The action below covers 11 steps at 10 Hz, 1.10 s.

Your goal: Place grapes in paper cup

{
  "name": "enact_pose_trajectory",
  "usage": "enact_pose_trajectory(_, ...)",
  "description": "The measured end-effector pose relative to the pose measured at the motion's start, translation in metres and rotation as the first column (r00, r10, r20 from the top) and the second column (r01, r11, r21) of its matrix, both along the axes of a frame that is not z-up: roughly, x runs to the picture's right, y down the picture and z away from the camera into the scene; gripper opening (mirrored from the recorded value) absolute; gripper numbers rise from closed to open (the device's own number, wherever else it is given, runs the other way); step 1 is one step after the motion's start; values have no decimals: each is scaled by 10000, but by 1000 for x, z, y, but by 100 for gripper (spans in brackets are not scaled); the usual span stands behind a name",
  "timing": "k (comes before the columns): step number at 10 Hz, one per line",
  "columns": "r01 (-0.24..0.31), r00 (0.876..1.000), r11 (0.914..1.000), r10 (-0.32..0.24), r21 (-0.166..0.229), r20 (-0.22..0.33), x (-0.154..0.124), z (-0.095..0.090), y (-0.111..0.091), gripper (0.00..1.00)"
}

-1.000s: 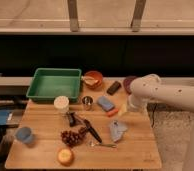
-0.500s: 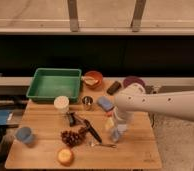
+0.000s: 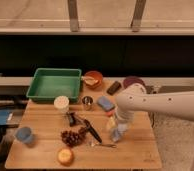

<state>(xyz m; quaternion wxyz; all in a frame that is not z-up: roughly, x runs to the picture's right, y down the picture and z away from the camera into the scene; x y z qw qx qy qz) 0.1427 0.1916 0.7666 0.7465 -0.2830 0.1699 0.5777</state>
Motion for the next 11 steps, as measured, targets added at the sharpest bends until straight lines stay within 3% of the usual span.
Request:
enact_pose_trajectory(2,360,9988,9992,-365,171,322,-11,-1,-9,80)
enact_pose_trajectory(5,1251,9844,9899,-1322,671,1159,-67,-7,-30,80)
enact_pose_trajectory(7,2034,9588,9746,-2177,940,1826,-112,-12,-36,80)
enact_pose_trajectory(9,2865,9163,9506,-3083,1194,2556,-158,-26,-26,80)
enact_pose_trajectory(11,3582,8675,9221,-3868,1467,3128,-188,-45,-9,80)
